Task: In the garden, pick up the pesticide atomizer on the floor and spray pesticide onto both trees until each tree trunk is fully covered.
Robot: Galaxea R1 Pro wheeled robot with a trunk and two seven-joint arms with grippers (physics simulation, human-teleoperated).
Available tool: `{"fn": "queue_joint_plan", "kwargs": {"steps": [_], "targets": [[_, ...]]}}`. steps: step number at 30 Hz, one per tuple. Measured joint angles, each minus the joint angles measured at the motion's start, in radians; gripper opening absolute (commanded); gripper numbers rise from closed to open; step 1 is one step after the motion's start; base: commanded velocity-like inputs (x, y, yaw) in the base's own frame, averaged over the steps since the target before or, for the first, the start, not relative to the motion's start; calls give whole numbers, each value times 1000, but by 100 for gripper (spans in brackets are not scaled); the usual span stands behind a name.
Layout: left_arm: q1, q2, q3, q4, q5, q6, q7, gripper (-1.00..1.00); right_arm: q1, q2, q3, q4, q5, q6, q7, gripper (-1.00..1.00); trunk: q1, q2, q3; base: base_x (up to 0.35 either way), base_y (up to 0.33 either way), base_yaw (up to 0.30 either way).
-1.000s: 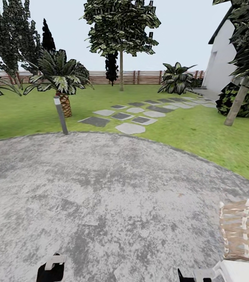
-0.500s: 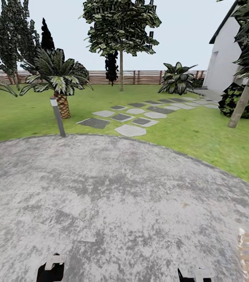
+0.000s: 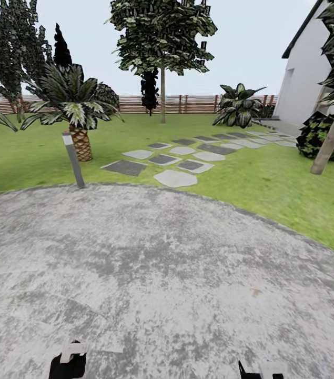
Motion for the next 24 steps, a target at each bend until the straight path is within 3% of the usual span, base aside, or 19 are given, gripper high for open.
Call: {"fn": "queue_joint_plan", "kwargs": {"steps": [24], "targets": [[0,-2,0,0,0,0,0,-100,0,0,1,0,0,0,1,100,0,0,0,338,0,0]]}}
